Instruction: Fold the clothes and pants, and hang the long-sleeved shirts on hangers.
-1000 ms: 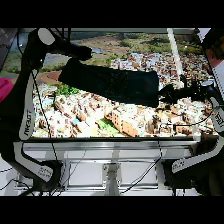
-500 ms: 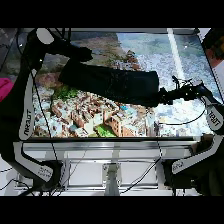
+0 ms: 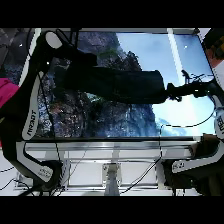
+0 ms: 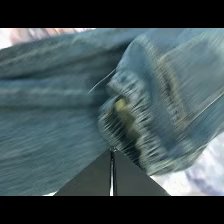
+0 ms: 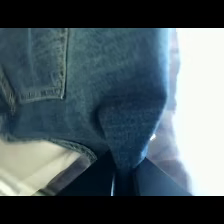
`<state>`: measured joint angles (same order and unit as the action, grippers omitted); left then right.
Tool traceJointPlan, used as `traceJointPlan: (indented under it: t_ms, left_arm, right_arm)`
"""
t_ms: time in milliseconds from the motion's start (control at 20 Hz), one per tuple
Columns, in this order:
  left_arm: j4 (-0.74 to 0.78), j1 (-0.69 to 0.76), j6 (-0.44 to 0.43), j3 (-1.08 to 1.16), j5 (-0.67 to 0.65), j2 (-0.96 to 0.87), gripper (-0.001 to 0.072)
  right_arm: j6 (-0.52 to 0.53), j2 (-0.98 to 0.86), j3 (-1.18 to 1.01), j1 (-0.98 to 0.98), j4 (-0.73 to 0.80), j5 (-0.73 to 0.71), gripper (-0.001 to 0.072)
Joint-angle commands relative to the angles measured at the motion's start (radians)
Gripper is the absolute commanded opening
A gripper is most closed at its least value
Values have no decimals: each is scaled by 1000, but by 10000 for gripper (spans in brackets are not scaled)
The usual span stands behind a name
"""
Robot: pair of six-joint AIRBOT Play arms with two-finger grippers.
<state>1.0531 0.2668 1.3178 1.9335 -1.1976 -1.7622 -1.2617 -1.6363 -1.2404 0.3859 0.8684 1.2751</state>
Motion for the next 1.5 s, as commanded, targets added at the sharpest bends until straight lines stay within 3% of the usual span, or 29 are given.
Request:
traceJointPlan:
  t_ms: [0,250,600,700,800,1100,1350,1450]
  left_arm:
    - [20,82,49,-46,-4,-40,10]
    - [15,283,97,-47,70,-170,11]
    - [16,506,157,-47,338,-279,10]
    - [17,523,227,-47,396,-305,10]
    - [17,522,287,-47,409,-333,10]
    - [47,464,317,-46,402,-306,9]
    - [450,278,389,-46,316,-105,9]
    - [530,188,389,-46,270,-27,9]
  right_arm:
    - [-30,86,-1,134,51,34,38]
    - [-26,145,-32,309,51,125,39]
    - [-20,146,-223,329,36,294,39]
    - [-20,156,-243,329,8,315,39]
    - [-20,169,-243,328,-24,324,39]
    - [-19,175,-243,324,-91,293,38]
    - [-37,173,-304,167,-91,229,37]
    - [-71,172,-337,18,-90,145,36]
